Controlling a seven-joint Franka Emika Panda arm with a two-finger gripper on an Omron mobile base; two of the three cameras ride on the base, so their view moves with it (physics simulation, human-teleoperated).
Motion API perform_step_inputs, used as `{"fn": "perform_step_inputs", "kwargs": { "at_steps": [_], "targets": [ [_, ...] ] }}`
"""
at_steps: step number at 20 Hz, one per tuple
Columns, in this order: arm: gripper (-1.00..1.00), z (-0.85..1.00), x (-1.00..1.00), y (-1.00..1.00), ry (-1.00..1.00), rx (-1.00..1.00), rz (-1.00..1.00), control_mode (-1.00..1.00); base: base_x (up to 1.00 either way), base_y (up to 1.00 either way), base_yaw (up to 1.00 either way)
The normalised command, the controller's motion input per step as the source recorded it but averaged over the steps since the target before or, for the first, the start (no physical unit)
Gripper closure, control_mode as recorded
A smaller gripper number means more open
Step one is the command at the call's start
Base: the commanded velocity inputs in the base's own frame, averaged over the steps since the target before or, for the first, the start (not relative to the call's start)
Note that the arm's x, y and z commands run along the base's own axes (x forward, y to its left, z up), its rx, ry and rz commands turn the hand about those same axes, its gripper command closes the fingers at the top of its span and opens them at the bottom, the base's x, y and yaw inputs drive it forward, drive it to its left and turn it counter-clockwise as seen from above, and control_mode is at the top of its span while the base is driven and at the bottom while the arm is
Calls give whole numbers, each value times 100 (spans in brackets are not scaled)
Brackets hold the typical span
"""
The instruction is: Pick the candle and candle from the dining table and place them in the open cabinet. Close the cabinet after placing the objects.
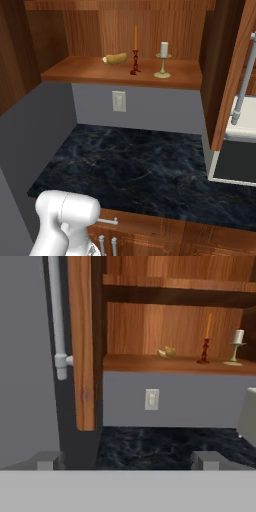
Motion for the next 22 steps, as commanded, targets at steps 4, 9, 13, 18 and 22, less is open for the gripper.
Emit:
{"fn": "perform_step_inputs", "kwargs": {
  "at_steps": [4, 9, 13, 18, 22],
  "targets": [
    [-100, 0, 0, 28, -14, -10, 0, -100, 0, 0, 0],
    [-100, 0, 0, 31, -13, -10, 0, -100, 0, 0, 0],
    [-100, 0, 0, 24, -10, -9, 0, -100, 0, 0, 0],
    [-100, 0, 3, 11, -9, -10, -3, -100, 0, 0, 0],
    [-100, 0, 12, 0, -7, -9, -7, -100, 0, 0, 0]
  ]
}}
